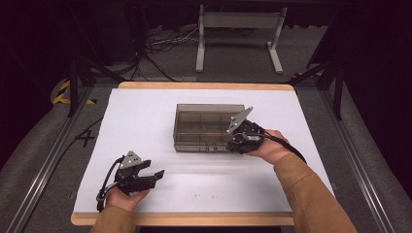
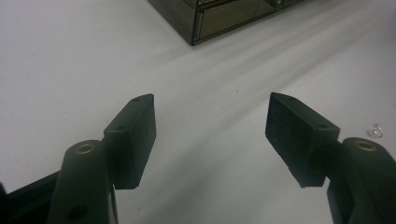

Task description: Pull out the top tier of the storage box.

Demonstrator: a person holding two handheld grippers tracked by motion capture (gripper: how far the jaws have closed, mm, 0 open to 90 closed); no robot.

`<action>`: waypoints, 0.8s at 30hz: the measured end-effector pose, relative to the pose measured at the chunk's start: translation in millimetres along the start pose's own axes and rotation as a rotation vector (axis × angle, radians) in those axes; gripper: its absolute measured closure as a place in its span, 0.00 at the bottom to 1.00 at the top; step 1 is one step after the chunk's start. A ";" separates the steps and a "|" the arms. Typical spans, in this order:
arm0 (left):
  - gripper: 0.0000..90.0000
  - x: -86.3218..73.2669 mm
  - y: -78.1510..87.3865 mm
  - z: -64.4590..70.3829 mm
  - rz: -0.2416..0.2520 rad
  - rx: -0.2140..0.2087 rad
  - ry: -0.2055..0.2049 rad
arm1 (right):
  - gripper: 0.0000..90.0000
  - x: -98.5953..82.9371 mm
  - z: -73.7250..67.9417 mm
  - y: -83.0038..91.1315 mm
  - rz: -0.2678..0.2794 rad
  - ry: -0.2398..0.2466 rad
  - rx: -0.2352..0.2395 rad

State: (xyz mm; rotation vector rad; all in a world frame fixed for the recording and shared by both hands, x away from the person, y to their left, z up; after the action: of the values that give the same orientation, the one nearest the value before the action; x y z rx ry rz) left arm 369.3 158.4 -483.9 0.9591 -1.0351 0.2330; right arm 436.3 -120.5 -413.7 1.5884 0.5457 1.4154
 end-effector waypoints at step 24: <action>0.38 -0.4 -0.5 0.2 -0.004 0.004 -0.004 | 0.89 -5.2 -23.0 7.4 0.017 0.054 0.016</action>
State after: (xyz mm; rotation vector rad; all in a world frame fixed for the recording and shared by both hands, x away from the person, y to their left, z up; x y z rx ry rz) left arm 369.2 158.0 -484.4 0.9658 -1.0369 0.2305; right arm 411.6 -120.7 -411.9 1.5751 0.5775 1.4734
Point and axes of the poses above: each handheld gripper's, and its own axes: y roughly backward along the jaws, x roughly out of its top, z roughly to its right, the point moved 8 cm from there along -y, roughly forward along the jaws, and after that the axes turned 4 degrees about z, right-handed, at the moved point
